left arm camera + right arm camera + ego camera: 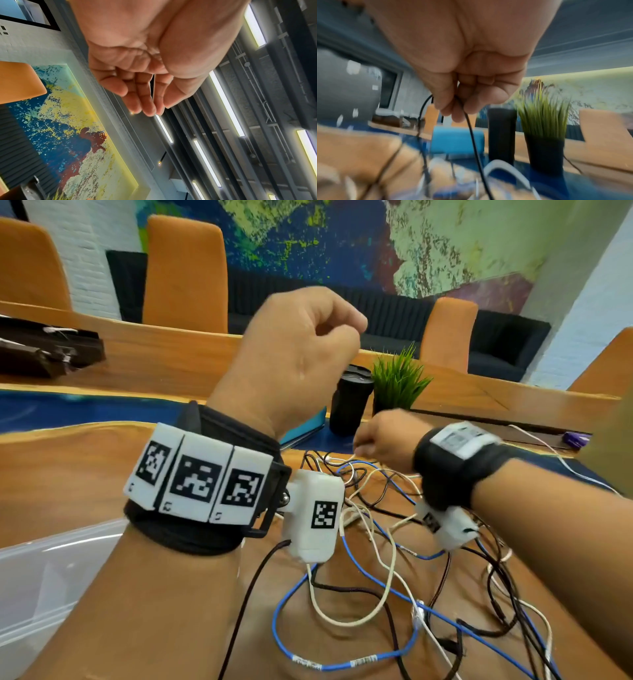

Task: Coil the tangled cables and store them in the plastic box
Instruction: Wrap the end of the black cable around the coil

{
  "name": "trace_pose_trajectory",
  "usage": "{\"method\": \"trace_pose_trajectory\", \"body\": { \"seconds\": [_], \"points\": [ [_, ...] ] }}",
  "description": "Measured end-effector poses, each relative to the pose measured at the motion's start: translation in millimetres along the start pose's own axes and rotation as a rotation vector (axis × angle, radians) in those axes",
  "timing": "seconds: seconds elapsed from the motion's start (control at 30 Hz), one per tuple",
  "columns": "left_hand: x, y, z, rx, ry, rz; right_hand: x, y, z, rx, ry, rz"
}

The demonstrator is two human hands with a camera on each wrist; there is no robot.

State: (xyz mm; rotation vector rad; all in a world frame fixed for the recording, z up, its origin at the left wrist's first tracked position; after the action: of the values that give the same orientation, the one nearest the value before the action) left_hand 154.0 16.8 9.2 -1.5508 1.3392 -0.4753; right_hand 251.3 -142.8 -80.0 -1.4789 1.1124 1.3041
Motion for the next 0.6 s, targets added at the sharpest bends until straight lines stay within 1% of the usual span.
{"method": "trace_pose_trajectory", "body": {
  "seconds": [0.07,0.13,0.17,0.2,0.23,0.27,0.33,0.4,0.43,0.5,0.53,0.6],
  "points": [
    [12,3,2,-0.014,-0.04,0.147,-43,15,-16,0.027,-0.211,-0.072],
    [28,9,5,-0.018,-0.082,0.329,-79,34,-28,0.006,-0.445,-0.093],
    [36,12,7,-0.004,-0.094,0.388,-93,44,-33,-0.016,-0.536,-0.108],
    [41,14,8,0.015,-0.078,0.403,-104,53,-37,-0.04,-0.628,-0.129],
    [45,15,9,0.016,-0.025,0.379,-111,61,-43,-0.056,-0.723,-0.157],
    [48,16,11,-0.015,0.065,0.332,-116,67,-49,-0.06,-0.82,-0.192],
    [53,19,13,-0.123,0.299,0.24,-116,74,-68,-0.028,-0.999,-0.24],
    [57,22,12,-0.242,0.544,0.177,-105,79,-85,0.022,-1.083,-0.265],
    [60,24,11,-0.298,0.643,0.163,-97,81,-91,0.043,-1.077,-0.269],
    [67,26,10,-0.408,0.731,0.16,-82,87,-90,0.033,-1.046,-0.242],
    [72,27,8,-0.457,0.739,0.162,-74,90,-85,-0.009,-1.088,-0.207],
    [84,31,2,-0.528,0.772,0.171,-62,96,-71,-0.094,-1.305,-0.128]
  ]
}}
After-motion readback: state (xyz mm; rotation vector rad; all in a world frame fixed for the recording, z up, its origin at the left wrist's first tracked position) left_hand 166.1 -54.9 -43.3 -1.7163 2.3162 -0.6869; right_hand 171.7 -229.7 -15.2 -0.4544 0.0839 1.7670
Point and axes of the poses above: each hand's wrist, its own y-axis away from the middle knuckle, its own x-axis out of the palm, z = x × y, the point moved 4 cm from there along -y, towards the middle knuckle, and after that the axes turned 15 degrees about x, right-handed, at the moved point
